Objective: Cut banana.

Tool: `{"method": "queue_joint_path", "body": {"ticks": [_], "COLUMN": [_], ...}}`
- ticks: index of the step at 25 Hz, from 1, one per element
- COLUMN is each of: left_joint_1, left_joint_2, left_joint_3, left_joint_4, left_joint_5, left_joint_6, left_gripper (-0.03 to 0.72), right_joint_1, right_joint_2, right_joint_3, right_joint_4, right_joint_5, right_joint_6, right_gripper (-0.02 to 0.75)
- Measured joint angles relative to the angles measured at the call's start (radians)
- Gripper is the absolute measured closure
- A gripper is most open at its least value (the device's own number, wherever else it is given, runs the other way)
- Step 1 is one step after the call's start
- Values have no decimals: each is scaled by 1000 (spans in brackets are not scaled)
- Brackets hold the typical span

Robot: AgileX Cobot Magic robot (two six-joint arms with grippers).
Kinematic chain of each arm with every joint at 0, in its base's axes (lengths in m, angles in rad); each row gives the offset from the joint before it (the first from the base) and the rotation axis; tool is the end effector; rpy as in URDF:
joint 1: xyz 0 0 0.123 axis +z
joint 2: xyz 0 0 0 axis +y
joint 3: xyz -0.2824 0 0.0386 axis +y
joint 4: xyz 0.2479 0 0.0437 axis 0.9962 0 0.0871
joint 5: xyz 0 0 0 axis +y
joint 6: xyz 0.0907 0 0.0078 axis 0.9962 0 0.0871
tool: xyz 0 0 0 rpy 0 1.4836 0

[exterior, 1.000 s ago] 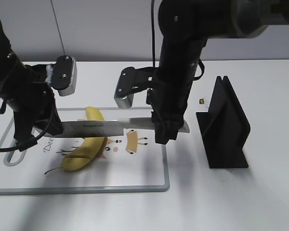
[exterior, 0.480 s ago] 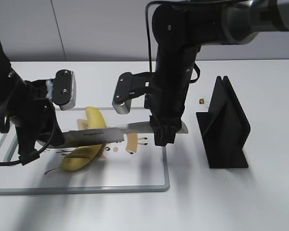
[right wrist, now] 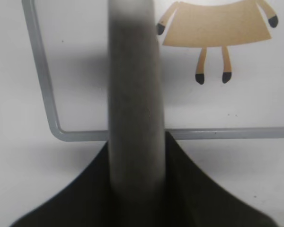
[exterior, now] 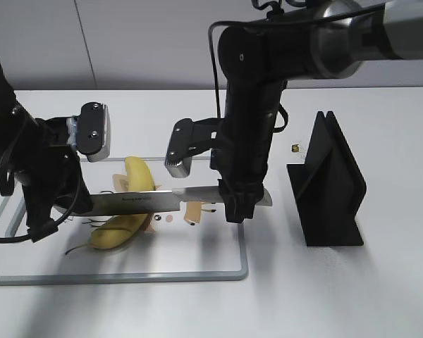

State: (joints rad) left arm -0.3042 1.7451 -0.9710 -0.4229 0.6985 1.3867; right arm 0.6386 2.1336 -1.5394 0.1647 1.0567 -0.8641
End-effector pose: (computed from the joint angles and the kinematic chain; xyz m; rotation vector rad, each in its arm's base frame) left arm 0.2931 -0.1172 0.1669 1.8071 2.1672 -0.2330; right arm 0.3249 0.2574 0.1486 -2.0300 2.3568 0.2211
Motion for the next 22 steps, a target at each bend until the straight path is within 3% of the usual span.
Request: {"method": "queue_joint_path", "body": {"ticks": [22], "left_joint_1": [0], "left_joint_2": [-85], "left_joint_3": [7], "left_joint_4": [9], "left_joint_5": [7], "left_joint_6": [0], "left_gripper": [696], "right_joint_1": [1], "right_joint_2": [-68], "right_joint_3": [-8], "right_joint_4": [3], "right_joint_5": [8], "right_joint_6": [23], "right_gripper": [557]}}
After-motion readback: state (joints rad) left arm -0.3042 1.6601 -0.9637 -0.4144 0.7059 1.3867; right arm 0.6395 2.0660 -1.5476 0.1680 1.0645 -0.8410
